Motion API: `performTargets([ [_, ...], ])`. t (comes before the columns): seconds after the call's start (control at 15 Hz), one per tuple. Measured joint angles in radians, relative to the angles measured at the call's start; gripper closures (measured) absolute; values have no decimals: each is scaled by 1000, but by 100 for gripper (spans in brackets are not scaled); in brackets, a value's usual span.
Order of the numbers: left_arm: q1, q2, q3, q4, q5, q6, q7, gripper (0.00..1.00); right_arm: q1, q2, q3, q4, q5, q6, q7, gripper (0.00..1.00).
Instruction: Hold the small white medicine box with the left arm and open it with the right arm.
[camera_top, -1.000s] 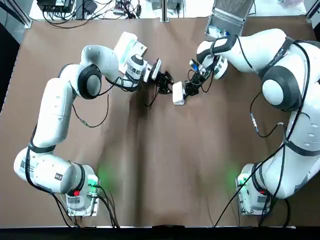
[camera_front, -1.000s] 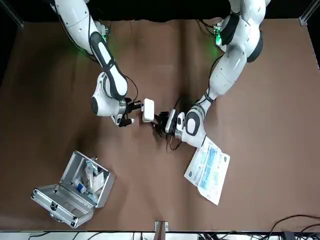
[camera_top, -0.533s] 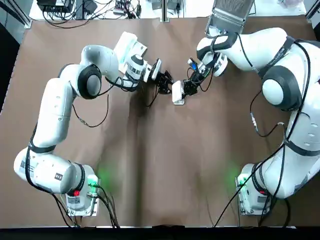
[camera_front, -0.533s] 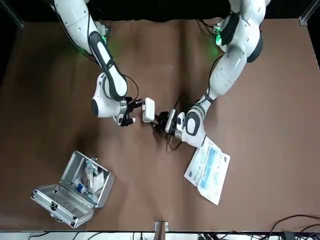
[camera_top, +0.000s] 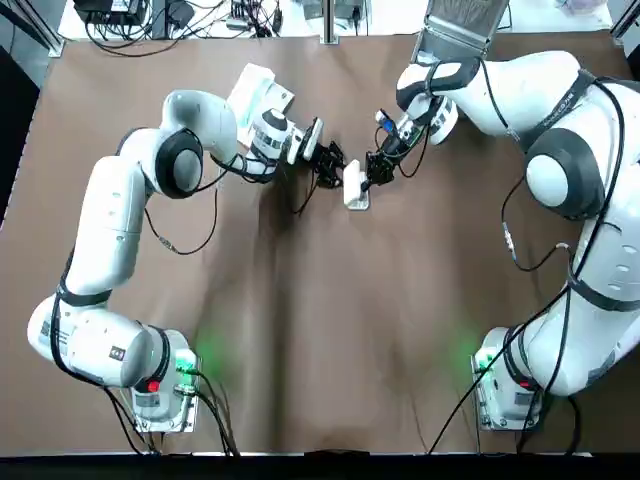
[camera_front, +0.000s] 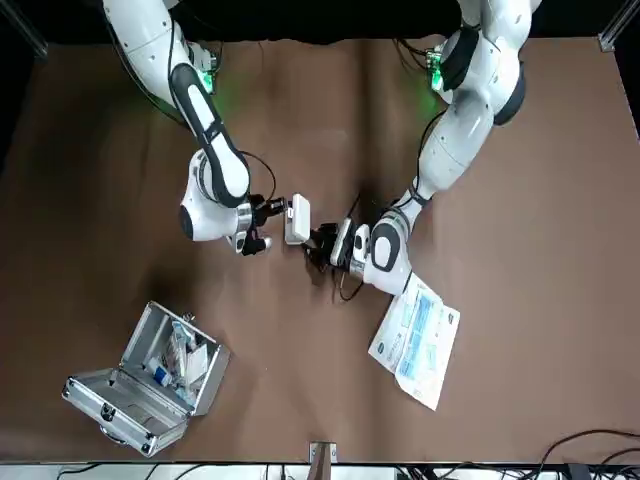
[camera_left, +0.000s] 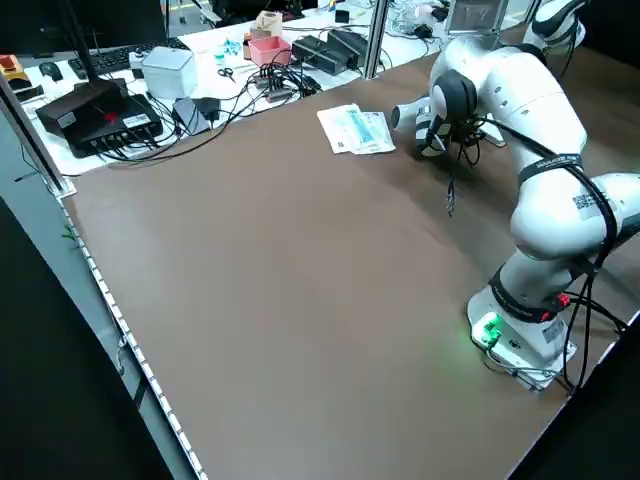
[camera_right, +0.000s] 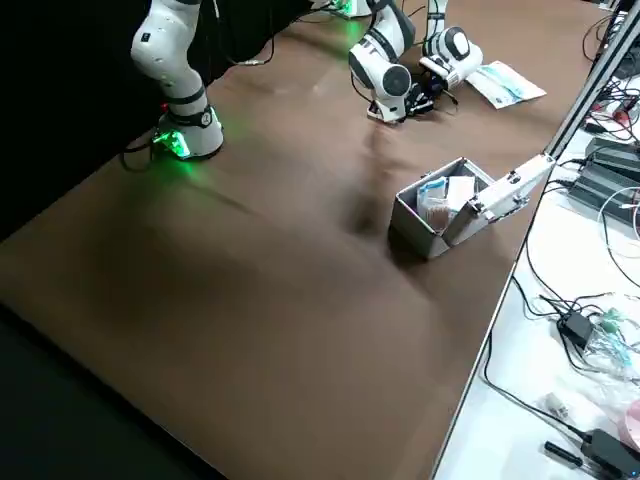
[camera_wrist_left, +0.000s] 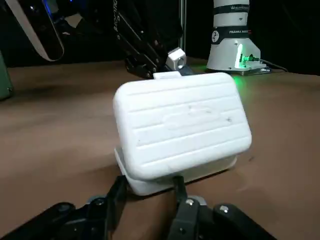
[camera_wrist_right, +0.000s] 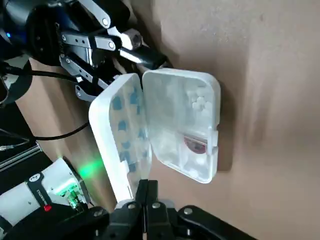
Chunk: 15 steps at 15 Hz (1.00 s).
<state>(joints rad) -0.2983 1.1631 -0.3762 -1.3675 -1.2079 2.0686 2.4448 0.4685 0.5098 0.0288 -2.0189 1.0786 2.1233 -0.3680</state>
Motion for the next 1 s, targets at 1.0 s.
performTargets([
  [1.0, -2, 0, 0, 1, 0, 4, 0, 54, 49, 0, 9, 18, 104, 2, 2, 99],
])
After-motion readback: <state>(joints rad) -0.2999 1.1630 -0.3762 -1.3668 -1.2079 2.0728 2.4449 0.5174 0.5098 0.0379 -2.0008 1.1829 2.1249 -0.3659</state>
